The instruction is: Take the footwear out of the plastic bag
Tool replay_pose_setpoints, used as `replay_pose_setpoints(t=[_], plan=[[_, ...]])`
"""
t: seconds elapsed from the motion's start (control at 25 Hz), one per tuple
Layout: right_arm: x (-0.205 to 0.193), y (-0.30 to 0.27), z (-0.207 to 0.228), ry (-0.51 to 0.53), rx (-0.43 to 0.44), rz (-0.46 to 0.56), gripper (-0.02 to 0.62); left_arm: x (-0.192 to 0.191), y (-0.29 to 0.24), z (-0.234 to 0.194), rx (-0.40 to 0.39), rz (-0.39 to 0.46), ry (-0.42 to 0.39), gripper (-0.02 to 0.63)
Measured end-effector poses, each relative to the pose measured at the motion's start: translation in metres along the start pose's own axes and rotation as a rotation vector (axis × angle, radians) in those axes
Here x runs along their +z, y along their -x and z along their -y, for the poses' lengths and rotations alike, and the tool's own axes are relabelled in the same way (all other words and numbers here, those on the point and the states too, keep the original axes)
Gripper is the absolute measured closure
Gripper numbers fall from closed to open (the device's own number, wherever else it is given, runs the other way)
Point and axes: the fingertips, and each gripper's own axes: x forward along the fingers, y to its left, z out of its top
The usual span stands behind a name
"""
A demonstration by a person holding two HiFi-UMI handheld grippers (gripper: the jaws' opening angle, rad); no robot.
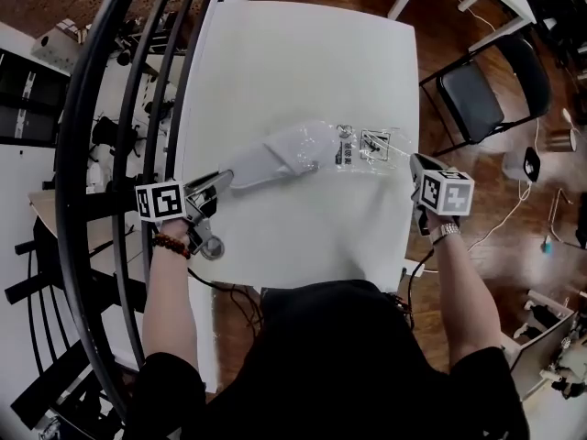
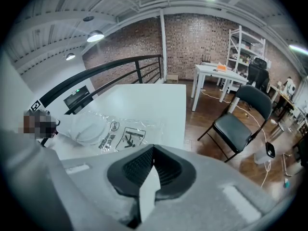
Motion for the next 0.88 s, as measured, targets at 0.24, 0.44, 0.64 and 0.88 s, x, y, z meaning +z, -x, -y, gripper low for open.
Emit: replay_pose_setpoints(t=[0.24, 0.44, 0.64, 0.88], plan=[[-0.015, 0.006, 0.028, -0.109, -0.039, -0.003, 0.603, 0.003, 0.008, -0.010, 0.017, 0.059, 0.047, 0.529], [-0.027, 0.008, 0.046, -0.198, -0.058, 0.005, 0.603, 0.007, 0.016, -0.020, 0.043, 0.110, 0.070, 0.529], [-0.036, 0.008, 0.050, -0.235, -0.062, 0.006, 0.603, 0.013, 0.021, -0.029, 0.076, 0.153, 0.073, 0.529], [-0.045, 0.011, 0.054, -0.253, -0.070, 0.002, 0.603, 0.016, 0.025, -0.035, 0.090, 0.213, 0.117, 0.529]])
